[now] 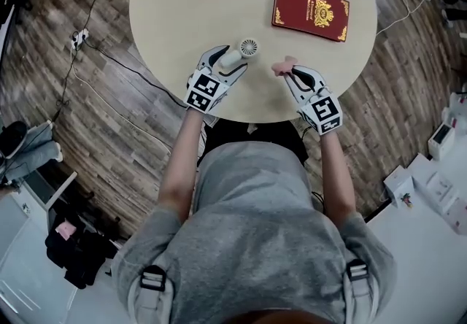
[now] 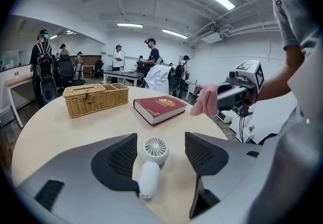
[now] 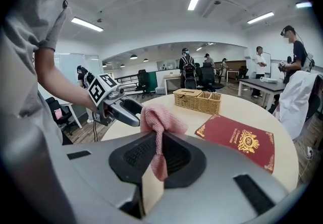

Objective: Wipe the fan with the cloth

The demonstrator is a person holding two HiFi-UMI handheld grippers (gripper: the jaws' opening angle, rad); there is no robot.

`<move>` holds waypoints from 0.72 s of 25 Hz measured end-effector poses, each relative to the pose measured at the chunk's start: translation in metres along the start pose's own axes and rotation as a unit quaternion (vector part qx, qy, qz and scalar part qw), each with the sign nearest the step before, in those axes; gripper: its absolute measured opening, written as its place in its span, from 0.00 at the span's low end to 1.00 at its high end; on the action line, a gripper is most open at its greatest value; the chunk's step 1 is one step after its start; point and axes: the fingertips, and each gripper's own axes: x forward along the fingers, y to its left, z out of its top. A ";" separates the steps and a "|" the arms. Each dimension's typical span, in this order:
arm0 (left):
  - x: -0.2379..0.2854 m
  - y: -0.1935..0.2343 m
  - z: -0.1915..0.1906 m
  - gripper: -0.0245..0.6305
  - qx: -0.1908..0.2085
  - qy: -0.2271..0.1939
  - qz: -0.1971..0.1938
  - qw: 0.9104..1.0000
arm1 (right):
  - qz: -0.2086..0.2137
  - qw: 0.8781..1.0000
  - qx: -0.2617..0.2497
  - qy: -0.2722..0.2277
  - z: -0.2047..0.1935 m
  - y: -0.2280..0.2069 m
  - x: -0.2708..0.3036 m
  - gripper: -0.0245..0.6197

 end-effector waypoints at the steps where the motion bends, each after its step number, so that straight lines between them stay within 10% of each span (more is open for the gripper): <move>1: 0.005 0.002 -0.002 0.50 0.004 0.004 0.000 1.000 | -0.001 1.000 0.002 0.001 -0.002 0.000 0.001 0.10; 18: 0.067 0.020 -0.066 0.55 0.035 0.093 -0.021 0.995 | -0.016 0.999 0.043 0.012 -0.040 -0.004 0.014 0.10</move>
